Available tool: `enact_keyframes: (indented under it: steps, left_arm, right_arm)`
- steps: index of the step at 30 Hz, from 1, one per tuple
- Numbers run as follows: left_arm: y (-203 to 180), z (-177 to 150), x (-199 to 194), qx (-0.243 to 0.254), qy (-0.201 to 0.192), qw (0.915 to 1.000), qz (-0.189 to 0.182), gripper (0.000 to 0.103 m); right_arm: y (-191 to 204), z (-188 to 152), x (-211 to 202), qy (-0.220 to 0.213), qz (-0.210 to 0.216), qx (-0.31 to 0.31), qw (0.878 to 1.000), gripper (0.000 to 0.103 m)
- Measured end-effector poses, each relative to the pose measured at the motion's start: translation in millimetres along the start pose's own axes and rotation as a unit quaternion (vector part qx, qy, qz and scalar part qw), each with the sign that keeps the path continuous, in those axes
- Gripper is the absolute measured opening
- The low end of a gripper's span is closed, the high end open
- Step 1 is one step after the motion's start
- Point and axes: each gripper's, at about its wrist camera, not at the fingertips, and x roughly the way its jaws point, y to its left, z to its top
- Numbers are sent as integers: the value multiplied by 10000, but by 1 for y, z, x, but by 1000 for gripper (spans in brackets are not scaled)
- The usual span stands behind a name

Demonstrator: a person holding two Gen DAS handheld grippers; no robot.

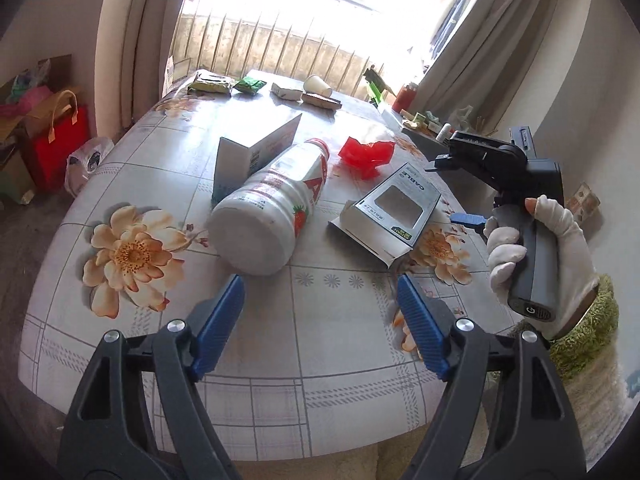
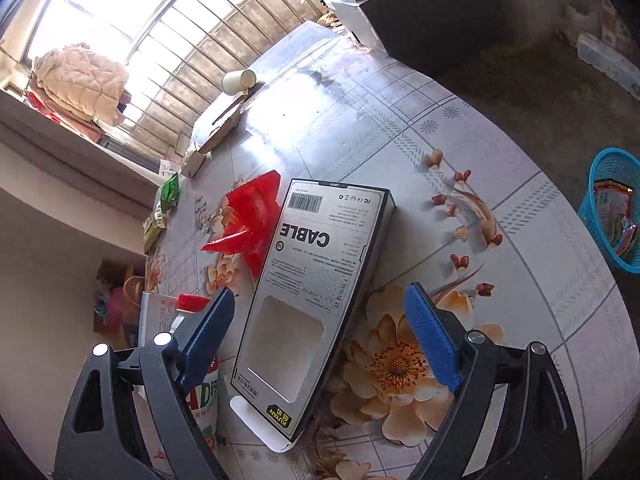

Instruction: Collect trash

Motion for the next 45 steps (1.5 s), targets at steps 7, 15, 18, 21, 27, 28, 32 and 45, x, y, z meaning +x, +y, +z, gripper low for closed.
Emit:
enact_keyframes:
  steps: [7,15,18,21,27,28,32,45]
  left_arm:
    - [47,6,-4,-291,-150,9990,302,76]
    - [58,19,9,-281,-187,9992,226,79]
    - [51,26,19,-155,-193,9995,201,79]
    - [41,35,30,-32,-189,9997,167,79]
    - [29,39,55,217,-7,9991,364,78]
    - [29,39,58,210,15,9991,370,71]
    - [27,37,59,165,25,9990,423,62]
    - [-9,-6,12,-66,865,9961,-167,64]
  right_arm:
    - [24,-3,39,-100,-859,-67,9962,84]
    - [53,-14,58,-262,-1458,-1026,9836,92]
    - [56,-18,60,-208,-1366,-1552,9782,92]
    - [46,-24,49,-89,-1208,-1825,9757,92]
    - [16,-42,23,131,-791,-2272,9705,88]
    - [11,-46,19,166,-720,-2341,9694,88]
    - [-11,-59,-1,250,-425,-2430,9688,88]
    - [-59,-77,-41,626,521,-2404,9673,85]
